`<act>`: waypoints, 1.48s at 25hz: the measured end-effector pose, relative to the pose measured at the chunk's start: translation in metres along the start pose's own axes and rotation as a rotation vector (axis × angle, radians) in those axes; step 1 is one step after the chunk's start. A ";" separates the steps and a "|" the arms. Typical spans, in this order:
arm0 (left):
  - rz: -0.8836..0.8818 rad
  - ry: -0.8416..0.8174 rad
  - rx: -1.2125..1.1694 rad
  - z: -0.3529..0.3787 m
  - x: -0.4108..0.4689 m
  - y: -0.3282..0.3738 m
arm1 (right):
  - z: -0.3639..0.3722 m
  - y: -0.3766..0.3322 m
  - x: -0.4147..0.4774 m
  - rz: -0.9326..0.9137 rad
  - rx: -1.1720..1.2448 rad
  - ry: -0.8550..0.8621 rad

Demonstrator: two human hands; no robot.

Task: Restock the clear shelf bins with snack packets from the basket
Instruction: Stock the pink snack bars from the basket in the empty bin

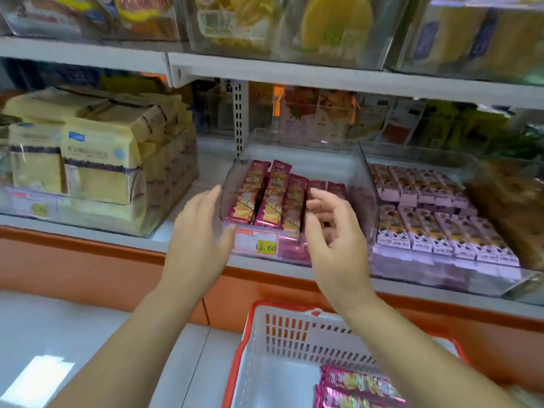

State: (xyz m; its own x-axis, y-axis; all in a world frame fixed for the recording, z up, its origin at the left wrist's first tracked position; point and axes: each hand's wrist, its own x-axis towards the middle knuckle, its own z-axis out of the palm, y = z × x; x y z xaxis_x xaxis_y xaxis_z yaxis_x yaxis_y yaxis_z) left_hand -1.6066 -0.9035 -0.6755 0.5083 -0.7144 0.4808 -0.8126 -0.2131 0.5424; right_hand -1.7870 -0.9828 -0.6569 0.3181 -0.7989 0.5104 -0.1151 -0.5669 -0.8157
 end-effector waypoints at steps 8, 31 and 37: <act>0.199 -0.697 0.014 0.099 -0.162 0.033 | -0.095 0.195 -0.185 0.751 -0.562 -0.652; -0.196 -1.471 0.014 0.169 -0.267 -0.003 | -0.126 0.202 -0.193 1.308 0.273 -0.656; -0.475 -1.473 -0.367 0.163 -0.253 0.037 | -0.154 0.182 -0.182 1.253 0.495 -0.347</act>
State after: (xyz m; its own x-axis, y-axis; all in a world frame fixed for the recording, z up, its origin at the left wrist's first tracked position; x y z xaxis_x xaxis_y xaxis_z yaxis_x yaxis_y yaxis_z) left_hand -1.8118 -0.8392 -0.8888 -0.2011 -0.6712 -0.7134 -0.4473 -0.5851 0.6765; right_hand -2.0107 -0.9710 -0.8562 0.4750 -0.5850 -0.6574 -0.1752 0.6692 -0.7221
